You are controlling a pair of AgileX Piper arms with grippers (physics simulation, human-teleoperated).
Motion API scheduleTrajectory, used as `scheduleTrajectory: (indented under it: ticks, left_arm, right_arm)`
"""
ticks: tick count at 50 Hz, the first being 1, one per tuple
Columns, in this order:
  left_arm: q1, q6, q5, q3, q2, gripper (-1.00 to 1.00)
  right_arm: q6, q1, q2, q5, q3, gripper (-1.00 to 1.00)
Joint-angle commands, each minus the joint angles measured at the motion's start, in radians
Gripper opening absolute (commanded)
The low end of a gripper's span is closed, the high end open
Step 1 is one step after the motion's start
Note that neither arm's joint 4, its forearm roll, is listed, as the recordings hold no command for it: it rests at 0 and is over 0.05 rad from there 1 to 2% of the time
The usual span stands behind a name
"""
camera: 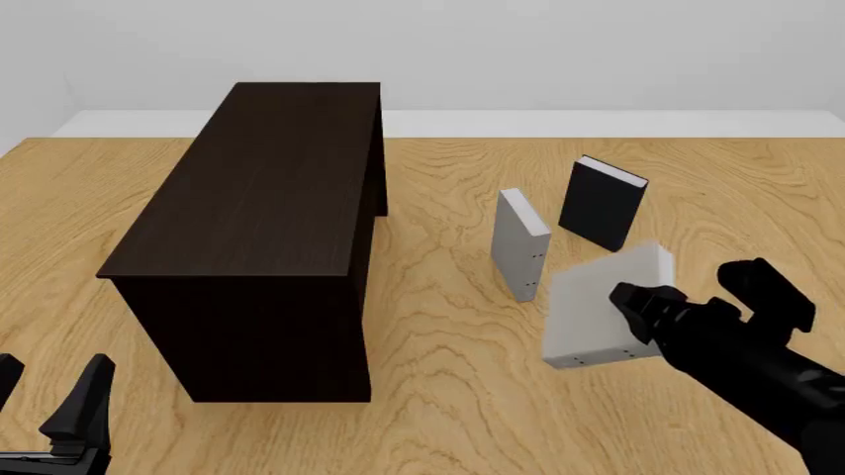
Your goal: Pick up the book on the right and place it under the cabinet shelf.
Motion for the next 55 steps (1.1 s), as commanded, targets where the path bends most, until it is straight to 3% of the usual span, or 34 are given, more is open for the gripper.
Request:
scheduleTrajectory:
  ticks: [1, 24, 38, 55]
  left_arm:
    - [0.000, -0.002, -0.003, 0.002, 0.001, 1.00]
    - [0.000, -0.002, -0.003, 0.002, 0.002, 1.00]
    - [0.001, -0.002, -0.004, 0.002, 0.002, 1.00]
    - [0.000, -0.002, -0.004, 0.002, 0.002, 1.00]
  right_arm:
    - [-0.003, 0.042, -0.001, -0.137, 0.000, -1.00]
    - [0.061, 0.133, 0.167, -0.311, -0.038, -1.00]
    - [0.130, 0.205, 0.284, -0.485, -0.033, -1.00]
    - [0.172, 0.237, 0.470, -0.661, -0.060, -1.00]
